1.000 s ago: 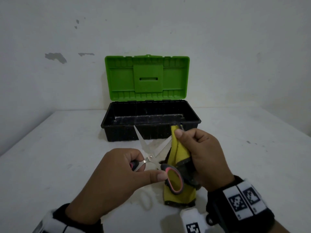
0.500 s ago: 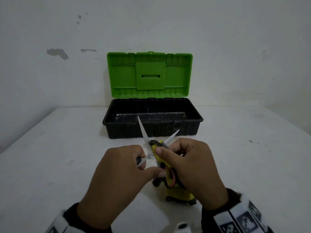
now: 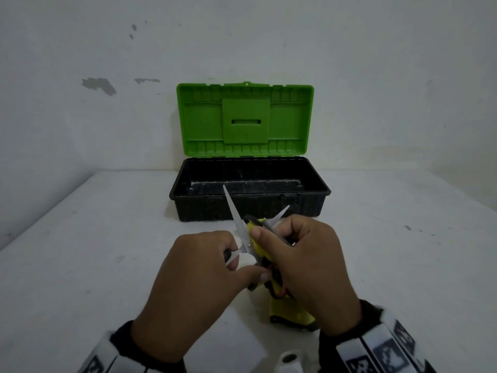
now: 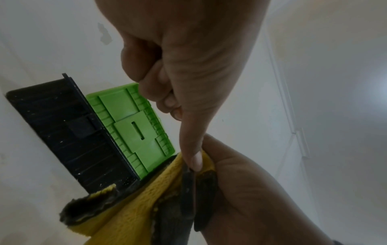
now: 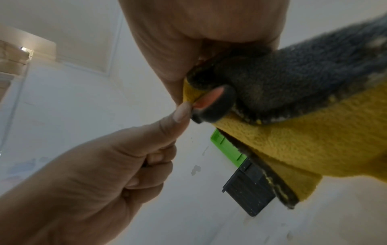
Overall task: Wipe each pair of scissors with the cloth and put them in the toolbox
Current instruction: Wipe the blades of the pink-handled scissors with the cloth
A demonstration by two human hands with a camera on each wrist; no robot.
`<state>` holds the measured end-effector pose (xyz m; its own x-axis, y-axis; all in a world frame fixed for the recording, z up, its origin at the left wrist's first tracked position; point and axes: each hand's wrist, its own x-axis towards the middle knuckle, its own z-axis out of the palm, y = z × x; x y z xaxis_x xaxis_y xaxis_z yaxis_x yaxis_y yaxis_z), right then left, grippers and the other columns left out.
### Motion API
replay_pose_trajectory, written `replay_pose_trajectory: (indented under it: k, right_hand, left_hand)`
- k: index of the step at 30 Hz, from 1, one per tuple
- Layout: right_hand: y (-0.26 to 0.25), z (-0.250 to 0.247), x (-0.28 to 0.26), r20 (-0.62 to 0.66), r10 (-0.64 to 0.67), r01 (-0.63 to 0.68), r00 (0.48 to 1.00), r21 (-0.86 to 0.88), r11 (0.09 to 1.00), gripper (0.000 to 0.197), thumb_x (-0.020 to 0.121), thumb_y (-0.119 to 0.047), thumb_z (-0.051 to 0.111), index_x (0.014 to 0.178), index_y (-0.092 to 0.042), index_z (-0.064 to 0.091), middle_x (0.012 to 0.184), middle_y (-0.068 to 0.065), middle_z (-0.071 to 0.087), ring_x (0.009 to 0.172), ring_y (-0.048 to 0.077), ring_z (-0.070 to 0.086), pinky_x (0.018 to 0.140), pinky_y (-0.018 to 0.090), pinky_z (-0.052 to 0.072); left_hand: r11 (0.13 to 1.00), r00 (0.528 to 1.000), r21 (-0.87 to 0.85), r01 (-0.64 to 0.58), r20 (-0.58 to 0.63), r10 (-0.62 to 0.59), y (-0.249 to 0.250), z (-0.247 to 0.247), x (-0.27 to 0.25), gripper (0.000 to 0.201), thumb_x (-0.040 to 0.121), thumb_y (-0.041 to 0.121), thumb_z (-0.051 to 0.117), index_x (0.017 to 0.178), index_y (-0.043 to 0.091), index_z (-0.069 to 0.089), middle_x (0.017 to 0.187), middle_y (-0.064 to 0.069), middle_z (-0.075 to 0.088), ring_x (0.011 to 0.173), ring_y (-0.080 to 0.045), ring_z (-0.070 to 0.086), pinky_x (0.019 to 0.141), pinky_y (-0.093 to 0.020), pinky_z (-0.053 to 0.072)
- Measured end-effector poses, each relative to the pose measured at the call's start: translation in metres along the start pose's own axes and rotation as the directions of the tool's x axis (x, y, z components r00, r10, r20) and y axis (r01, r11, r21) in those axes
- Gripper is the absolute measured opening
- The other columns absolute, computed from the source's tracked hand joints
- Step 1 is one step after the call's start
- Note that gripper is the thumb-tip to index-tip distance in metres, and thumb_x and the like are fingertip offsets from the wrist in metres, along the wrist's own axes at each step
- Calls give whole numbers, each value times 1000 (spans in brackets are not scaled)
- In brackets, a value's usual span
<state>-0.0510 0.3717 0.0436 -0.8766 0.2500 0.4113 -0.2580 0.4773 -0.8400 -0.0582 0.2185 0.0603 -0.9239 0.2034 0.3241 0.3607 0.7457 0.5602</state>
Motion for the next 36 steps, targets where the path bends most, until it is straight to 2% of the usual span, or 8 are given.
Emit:
replay_pose_trajectory:
  k: [9, 13, 16, 18, 26, 30, 33, 36]
  right_hand:
    - [17, -20, 26, -185, 41, -47, 982, -30, 998, 42, 86, -42, 71, 63, -9, 60, 55, 2, 55, 49, 7, 46, 47, 19, 39]
    - [25, -42, 24, 72, 103, -108, 992, 71, 992, 43, 86, -50, 63, 73, -9, 62, 66, 17, 59, 54, 15, 49, 51, 27, 40]
    - [20, -49, 17, 404, 127, -159, 906, 48, 986, 35, 83, -47, 64, 77, -12, 64, 74, 19, 65, 61, 19, 56, 58, 29, 46]
    - [17, -48, 14, 514, 134, -208, 848, 90, 974, 21, 86, -34, 69, 76, -16, 65, 66, 6, 64, 61, 14, 57, 59, 24, 46]
    - [17, -32, 4, 397, 74, -160, 915, 189, 969, 13, 81, -17, 78, 74, -13, 68, 58, -2, 64, 54, 10, 56, 51, 18, 43]
    - [18, -29, -1, 294, 100, -183, 950, 272, 945, 12, 78, -18, 79, 71, -17, 70, 65, 10, 70, 58, 16, 63, 55, 24, 50]
    - [17, -24, -4, 240, 107, -180, 965, 307, 935, 12, 77, -21, 78, 71, -17, 68, 66, 8, 72, 59, 16, 64, 55, 24, 52]
    - [14, -18, -6, 215, 101, -171, 971, 335, 927, 11, 78, -19, 77, 72, -17, 68, 64, 2, 72, 57, 11, 64, 55, 20, 51]
  left_hand:
    - [991, 999, -133, -19, -37, 14, -14, -6, 2, 58, 45, 66, 81, 45, 24, 40, 38, 10, 40, 45, -1, 44, 48, -14, 38]
    - [988, 999, -152, 19, -33, -24, -26, -11, 10, 58, 44, 67, 80, 46, 21, 45, 41, 8, 41, 43, -4, 39, 46, -14, 37]
    - [989, 1000, -146, 2, -15, -4, -28, -14, 17, 56, 46, 64, 82, 47, 21, 47, 42, 13, 44, 43, -2, 40, 45, -12, 36]
    - [991, 1000, -135, -12, -16, 10, -27, -14, 22, 55, 45, 64, 84, 50, 19, 52, 42, 13, 45, 44, -1, 40, 47, -12, 37]
    - [964, 1000, -265, 23, 0, -23, -24, -16, 36, 50, 47, 56, 87, 81, 30, 62, 71, 9, 65, 64, 5, 58, 53, -11, 42]
    - [596, 984, -789, 151, 62, -167, -26, -11, 36, 36, 66, 31, 80, 94, 14, 68, 74, -6, 65, 55, -15, 49, 47, -22, 41]
    - [269, 962, -940, 211, 150, -230, -21, -1, 31, 26, 78, 23, 66, 99, 8, 72, 82, -13, 67, 63, -15, 54, 52, -23, 45]
    - [109, 939, -972, 206, 166, -300, -14, 12, 26, 26, 86, 27, 57, 104, 12, 69, 87, -12, 71, 73, -17, 64, 66, -30, 49]
